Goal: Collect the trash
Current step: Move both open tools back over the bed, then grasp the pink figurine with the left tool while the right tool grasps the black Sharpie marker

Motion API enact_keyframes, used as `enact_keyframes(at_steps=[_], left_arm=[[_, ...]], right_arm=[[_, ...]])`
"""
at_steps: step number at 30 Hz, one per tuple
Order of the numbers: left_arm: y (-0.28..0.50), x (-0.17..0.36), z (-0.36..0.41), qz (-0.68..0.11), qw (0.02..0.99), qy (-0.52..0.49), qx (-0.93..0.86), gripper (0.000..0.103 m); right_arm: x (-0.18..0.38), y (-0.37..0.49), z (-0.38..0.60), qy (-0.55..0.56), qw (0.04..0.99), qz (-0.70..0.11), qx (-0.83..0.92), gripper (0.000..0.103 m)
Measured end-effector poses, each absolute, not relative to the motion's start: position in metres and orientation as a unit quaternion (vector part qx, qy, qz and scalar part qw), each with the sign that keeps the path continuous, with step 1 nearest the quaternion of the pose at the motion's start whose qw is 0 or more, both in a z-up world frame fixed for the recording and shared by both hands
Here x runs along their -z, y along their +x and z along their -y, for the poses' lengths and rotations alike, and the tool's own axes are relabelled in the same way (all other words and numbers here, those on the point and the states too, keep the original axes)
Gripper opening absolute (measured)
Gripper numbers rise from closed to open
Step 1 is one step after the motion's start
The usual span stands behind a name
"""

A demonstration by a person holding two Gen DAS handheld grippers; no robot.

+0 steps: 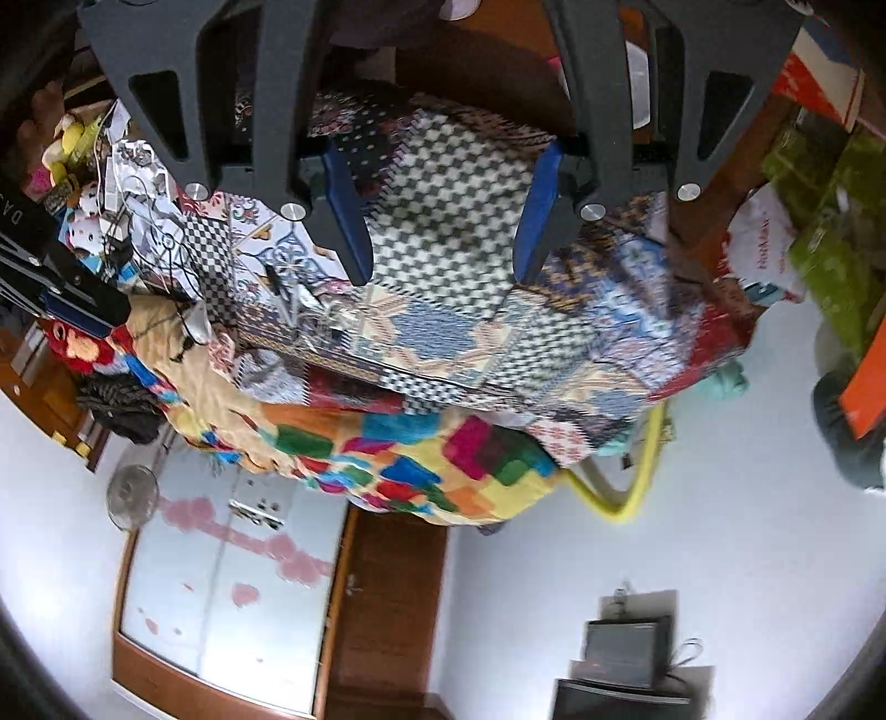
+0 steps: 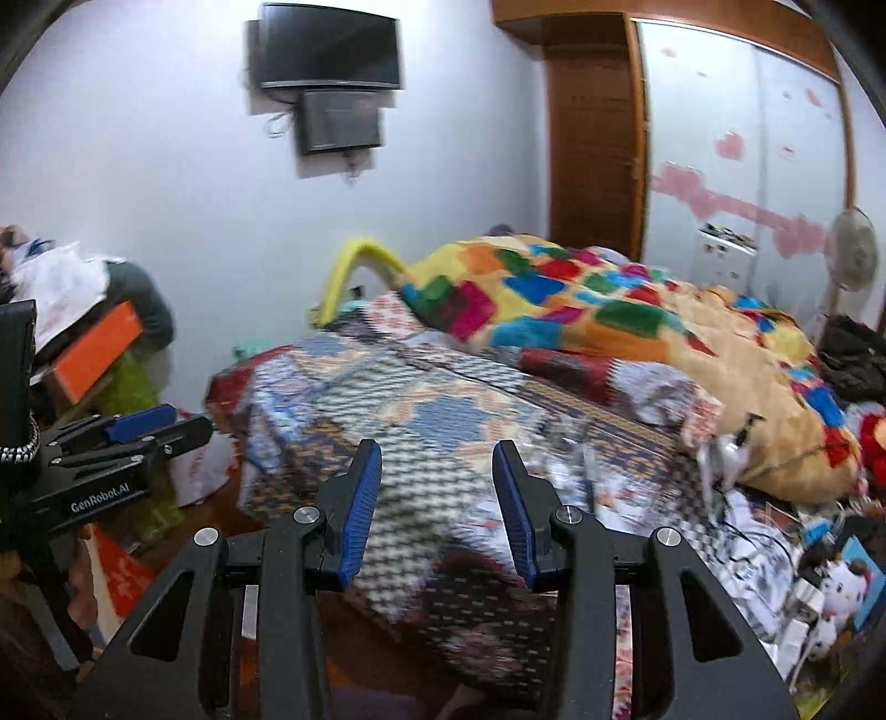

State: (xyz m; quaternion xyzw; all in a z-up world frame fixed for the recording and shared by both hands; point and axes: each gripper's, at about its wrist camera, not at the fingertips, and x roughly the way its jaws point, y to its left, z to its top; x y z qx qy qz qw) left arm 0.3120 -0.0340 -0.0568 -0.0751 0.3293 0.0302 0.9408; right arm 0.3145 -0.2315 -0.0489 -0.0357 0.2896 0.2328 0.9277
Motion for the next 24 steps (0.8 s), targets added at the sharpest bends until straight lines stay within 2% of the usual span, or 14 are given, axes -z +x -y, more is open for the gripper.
enact_keyframes(at_steps=[12, 24], left_arm=[[0.409, 0.107, 0.092, -0.389, 0.919, -0.049, 0.031, 0.052], [0.503, 0.18, 0.121, -0.454, 0.887, -0.044, 0.075, 0.052]], right_arm=[[0.096, 0.381, 0.305, -0.006, 0.925, -0.351, -0.145, 0.038], [0.164, 0.452, 0.328, 0.029, 0.897, -0.423, -0.125, 0.038]])
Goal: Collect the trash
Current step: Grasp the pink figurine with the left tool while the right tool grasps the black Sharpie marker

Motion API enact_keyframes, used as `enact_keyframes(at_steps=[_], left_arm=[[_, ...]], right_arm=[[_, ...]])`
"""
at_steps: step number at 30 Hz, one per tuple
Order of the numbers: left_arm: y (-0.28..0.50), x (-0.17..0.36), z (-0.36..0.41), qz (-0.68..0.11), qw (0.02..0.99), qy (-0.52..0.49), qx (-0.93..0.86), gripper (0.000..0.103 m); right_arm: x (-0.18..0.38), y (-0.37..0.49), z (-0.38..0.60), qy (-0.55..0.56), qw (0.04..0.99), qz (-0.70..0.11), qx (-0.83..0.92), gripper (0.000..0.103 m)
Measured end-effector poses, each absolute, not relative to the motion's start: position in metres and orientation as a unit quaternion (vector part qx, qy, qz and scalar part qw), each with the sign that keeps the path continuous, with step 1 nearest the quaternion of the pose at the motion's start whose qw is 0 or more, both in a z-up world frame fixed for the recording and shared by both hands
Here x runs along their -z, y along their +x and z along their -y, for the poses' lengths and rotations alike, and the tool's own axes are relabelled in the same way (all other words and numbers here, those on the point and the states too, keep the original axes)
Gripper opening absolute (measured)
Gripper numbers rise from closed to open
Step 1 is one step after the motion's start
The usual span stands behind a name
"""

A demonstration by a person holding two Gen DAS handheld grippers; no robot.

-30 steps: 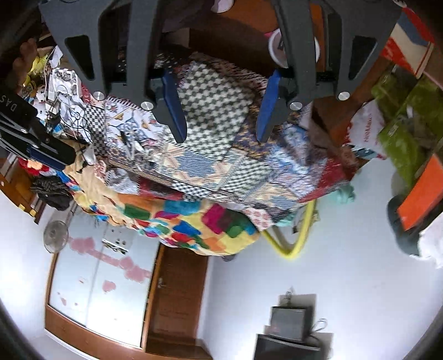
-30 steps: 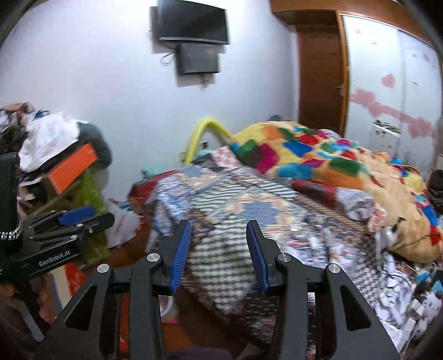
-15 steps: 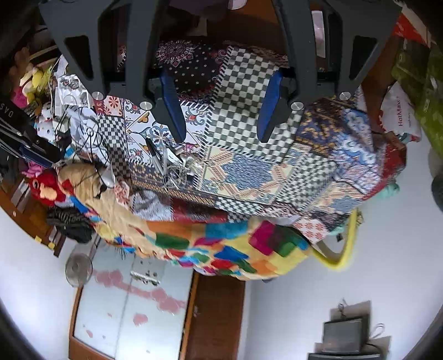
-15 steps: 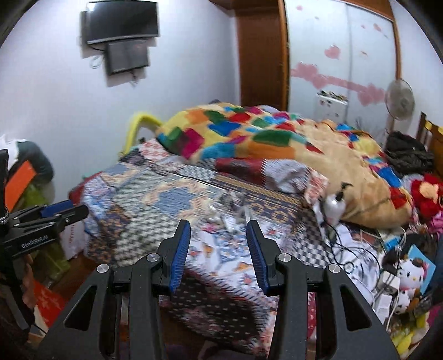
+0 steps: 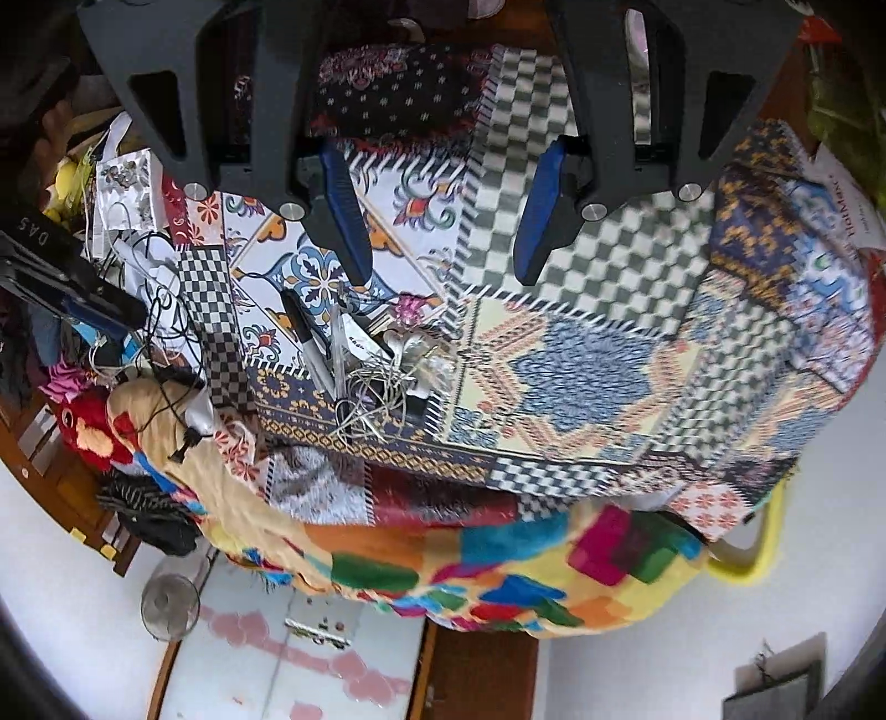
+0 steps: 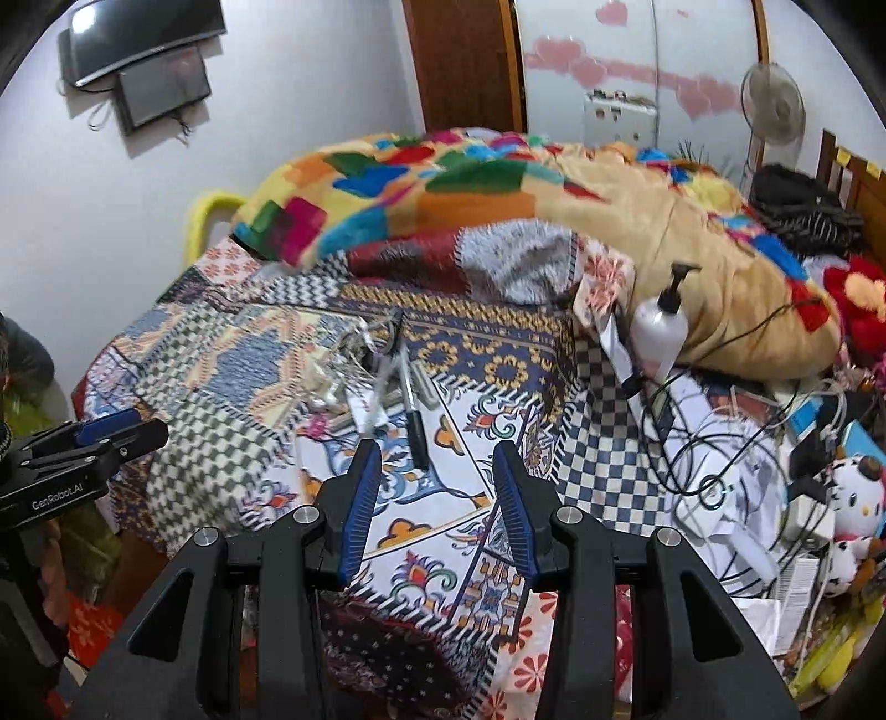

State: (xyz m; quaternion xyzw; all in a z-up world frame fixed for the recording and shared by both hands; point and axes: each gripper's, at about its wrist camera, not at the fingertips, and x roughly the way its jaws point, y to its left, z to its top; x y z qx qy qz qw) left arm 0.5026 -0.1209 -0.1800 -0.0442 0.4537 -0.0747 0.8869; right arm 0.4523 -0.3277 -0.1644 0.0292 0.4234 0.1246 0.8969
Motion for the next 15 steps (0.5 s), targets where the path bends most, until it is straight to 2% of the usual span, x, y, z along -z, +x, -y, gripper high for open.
enact_keyframes(at_steps=[12, 15], left_arm=[[0.569, 0.259, 0.15, -0.492, 0.864, -0.002, 0.104, 0.052], [0.576, 0.271, 0.152, -0.495, 0.861, -0.004, 0.116, 0.047]], right_arm=[[0.223, 0.508, 0.307, 0.024, 0.872, -0.464, -0.156, 0.038], [0.233, 0.52, 0.302, 0.024, 0.868, -0.468, -0.164, 0.038]])
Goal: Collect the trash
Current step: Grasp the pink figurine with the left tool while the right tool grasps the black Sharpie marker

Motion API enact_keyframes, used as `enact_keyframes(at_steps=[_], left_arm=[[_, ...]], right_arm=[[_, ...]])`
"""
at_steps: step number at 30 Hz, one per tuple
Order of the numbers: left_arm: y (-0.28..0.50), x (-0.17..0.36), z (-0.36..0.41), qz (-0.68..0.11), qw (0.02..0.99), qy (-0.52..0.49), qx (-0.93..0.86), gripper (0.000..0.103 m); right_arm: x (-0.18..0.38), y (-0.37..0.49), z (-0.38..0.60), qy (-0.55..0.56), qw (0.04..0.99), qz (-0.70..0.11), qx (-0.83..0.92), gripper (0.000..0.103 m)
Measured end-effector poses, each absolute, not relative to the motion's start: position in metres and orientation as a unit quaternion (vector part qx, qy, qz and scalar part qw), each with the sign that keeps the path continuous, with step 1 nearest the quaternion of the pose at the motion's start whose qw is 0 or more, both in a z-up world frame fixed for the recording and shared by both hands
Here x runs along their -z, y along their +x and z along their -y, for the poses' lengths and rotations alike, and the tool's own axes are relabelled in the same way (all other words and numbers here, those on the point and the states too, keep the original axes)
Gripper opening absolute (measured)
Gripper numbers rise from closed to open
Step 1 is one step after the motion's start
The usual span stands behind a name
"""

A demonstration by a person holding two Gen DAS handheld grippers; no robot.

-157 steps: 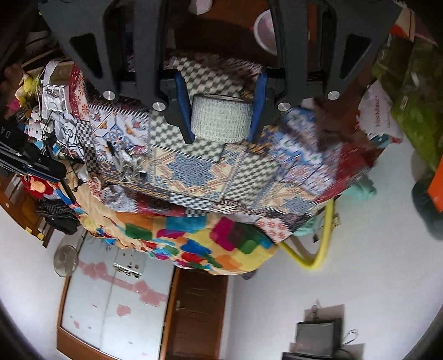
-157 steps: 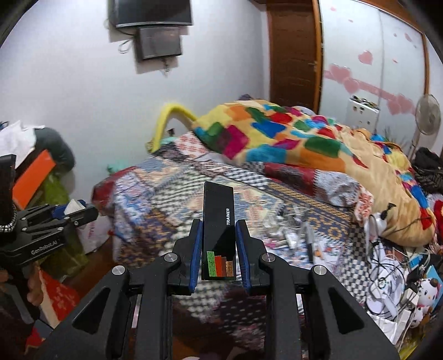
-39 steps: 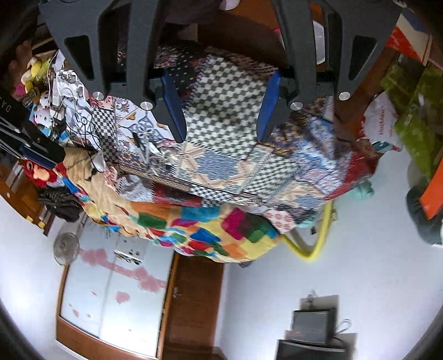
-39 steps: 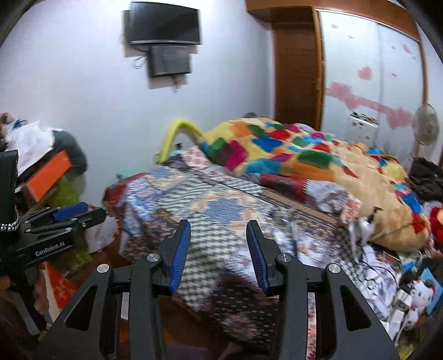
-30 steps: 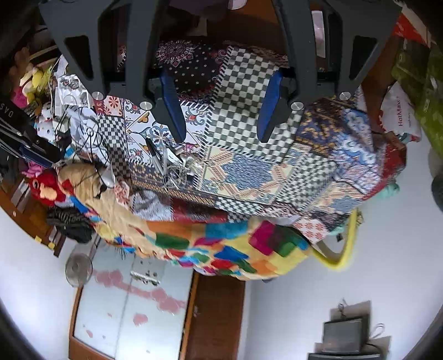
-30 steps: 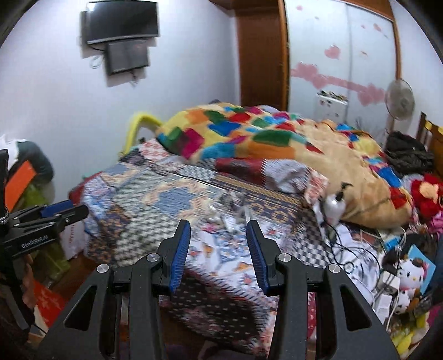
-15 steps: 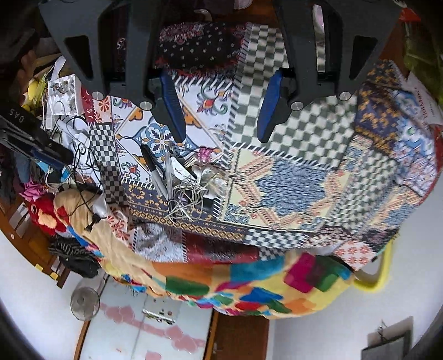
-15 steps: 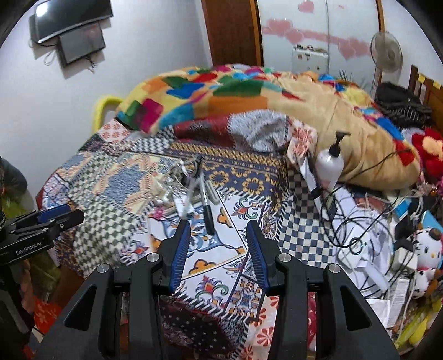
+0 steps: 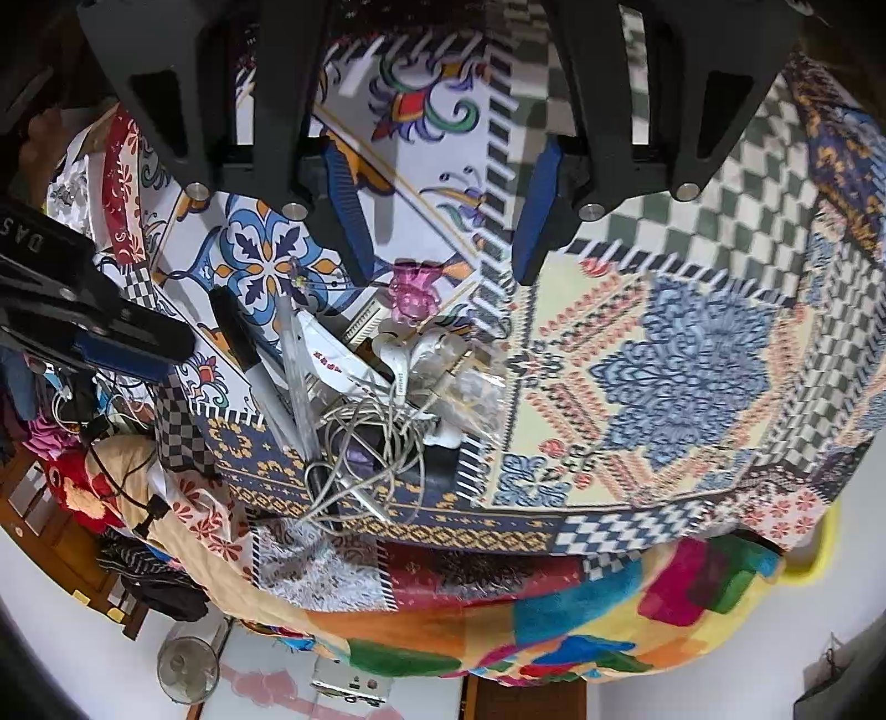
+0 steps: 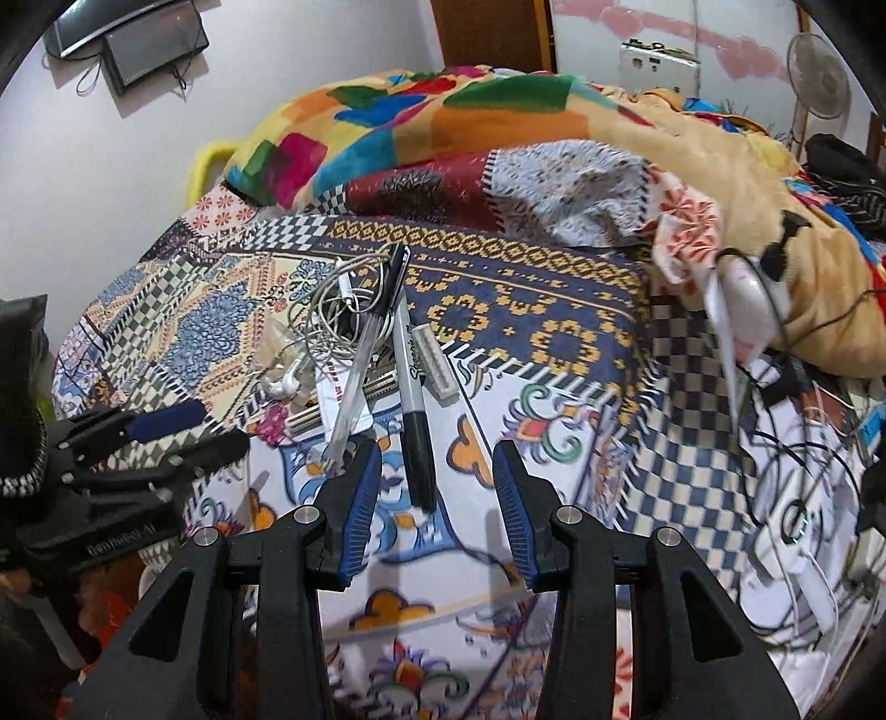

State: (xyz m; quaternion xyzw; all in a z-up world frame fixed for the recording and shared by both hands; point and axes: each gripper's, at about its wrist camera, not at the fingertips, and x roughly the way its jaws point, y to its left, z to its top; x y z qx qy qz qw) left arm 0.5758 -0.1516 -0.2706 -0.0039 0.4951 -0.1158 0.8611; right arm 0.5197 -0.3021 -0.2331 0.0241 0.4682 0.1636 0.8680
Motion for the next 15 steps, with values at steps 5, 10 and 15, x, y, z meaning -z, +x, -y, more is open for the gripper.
enact_keyframes(at_steps=[5, 10, 15], left_arm=[[0.583, 0.278, 0.157, -0.482, 0.869, 0.009, 0.114, 0.039], [0.586, 0.282, 0.16, -0.477, 0.871, 0.004, 0.122, 0.034], [0.586, 0.283, 0.162, -0.473, 0.873, 0.001, 0.122, 0.034]], right_arm=[[0.245, 0.534, 0.295, 0.024, 0.864, -0.47, -0.178, 0.03], [0.258, 0.543, 0.286, 0.022, 0.859, -0.476, -0.185, 0.019], [0.263, 0.546, 0.282, 0.012, 0.864, -0.469, -0.182, 0.016]])
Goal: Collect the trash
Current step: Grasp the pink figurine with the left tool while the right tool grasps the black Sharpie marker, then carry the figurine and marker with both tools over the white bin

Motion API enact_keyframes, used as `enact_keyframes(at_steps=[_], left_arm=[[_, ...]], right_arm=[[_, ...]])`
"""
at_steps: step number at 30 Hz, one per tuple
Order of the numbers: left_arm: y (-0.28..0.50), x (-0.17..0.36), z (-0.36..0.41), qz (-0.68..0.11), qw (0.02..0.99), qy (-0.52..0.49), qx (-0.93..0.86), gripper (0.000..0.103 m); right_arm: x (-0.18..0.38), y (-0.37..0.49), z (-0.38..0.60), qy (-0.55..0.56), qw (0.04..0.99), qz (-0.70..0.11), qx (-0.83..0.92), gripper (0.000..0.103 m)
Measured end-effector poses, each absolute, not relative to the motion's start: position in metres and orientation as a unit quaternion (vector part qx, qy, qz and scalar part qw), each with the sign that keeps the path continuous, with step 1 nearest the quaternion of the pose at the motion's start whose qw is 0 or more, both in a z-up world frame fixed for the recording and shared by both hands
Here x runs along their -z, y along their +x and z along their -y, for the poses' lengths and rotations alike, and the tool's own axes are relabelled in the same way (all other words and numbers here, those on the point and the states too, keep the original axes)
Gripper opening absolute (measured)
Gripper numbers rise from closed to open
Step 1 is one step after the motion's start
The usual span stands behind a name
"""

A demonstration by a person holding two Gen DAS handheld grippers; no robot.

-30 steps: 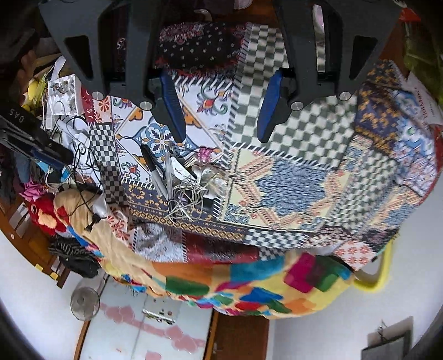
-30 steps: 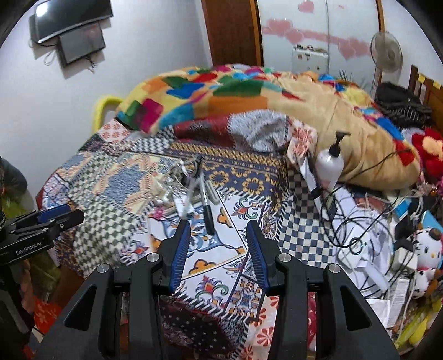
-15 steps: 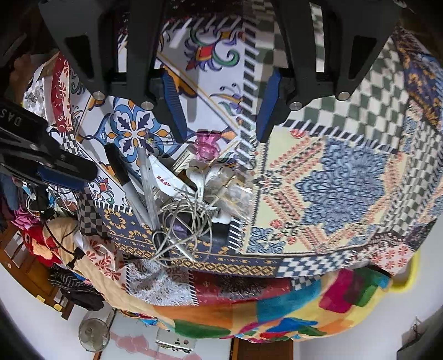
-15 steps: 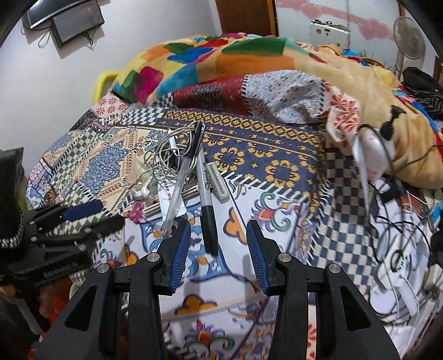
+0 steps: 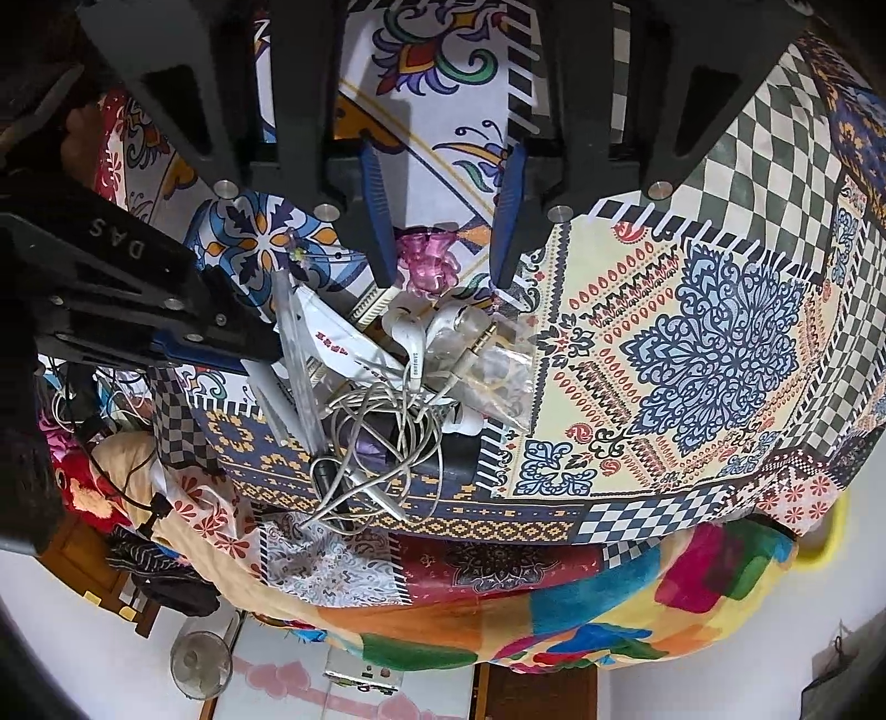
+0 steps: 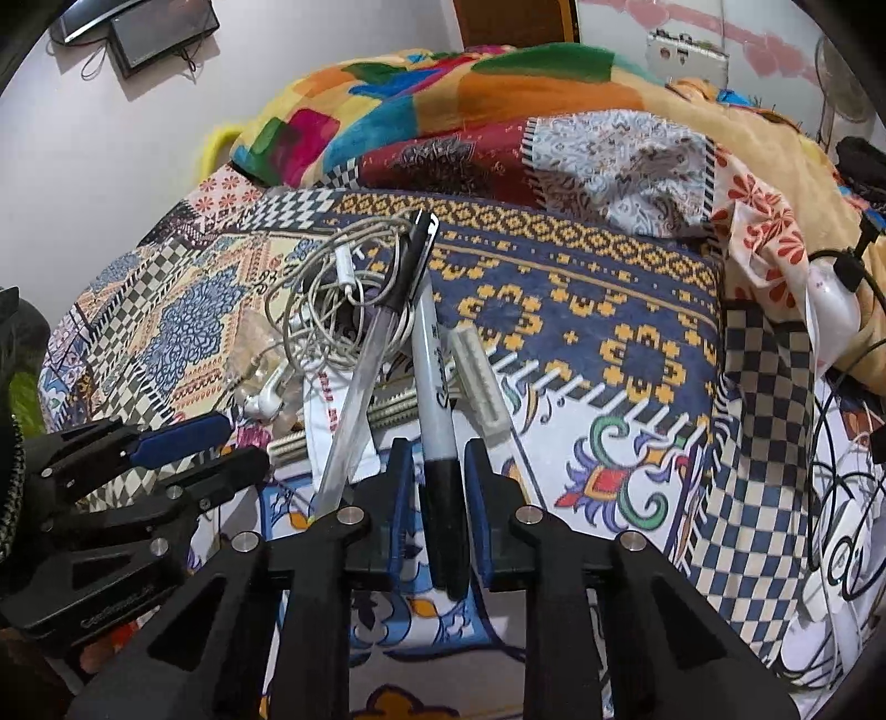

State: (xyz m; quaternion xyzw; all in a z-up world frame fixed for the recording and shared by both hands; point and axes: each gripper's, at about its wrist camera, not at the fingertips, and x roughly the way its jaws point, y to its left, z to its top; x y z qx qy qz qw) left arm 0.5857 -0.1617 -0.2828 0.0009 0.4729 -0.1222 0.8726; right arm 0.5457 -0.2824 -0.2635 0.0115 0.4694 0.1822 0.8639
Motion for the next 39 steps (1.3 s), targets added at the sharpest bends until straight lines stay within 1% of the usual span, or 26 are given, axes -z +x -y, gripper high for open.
enact_keyframes(at_steps=[1, 3, 6, 15, 19, 24, 26, 39], left_arm=[[0.586, 0.283, 0.162, -0.474, 0.872, 0.0, 0.123, 0.034], [0.587, 0.283, 0.163, -0.475, 0.871, -0.003, 0.126, 0.033], [0.587, 0.283, 0.165, -0.472, 0.873, 0.007, 0.125, 0.022], [0.586, 0.28, 0.16, -0.486, 0.864, -0.029, 0.13, 0.021], [0.576, 0.269, 0.159, -0.484, 0.865, -0.032, 0.128, 0.021], [0.561, 0.239, 0.158, -0.463, 0.877, -0.033, 0.129, 0.021], [0.555, 0.225, 0.157, -0.453, 0.882, -0.034, 0.129, 0.021], [0.501, 0.133, 0.135, -0.387, 0.914, -0.041, 0.116, 0.021]], right_arm=[[0.263, 0.546, 0.282, 0.008, 0.865, -0.468, -0.181, 0.014], [0.263, 0.547, 0.28, 0.005, 0.867, -0.464, -0.181, 0.014], [0.263, 0.546, 0.279, 0.002, 0.868, -0.463, -0.179, 0.013], [0.242, 0.53, 0.282, 0.008, 0.882, -0.44, -0.168, 0.013], [0.234, 0.524, 0.288, 0.007, 0.885, -0.439, -0.156, 0.013], [0.222, 0.516, 0.296, 0.021, 0.887, -0.436, -0.147, 0.013], [0.213, 0.511, 0.298, 0.02, 0.891, -0.43, -0.144, 0.011], [0.139, 0.466, 0.29, 0.015, 0.916, -0.37, -0.156, 0.011]])
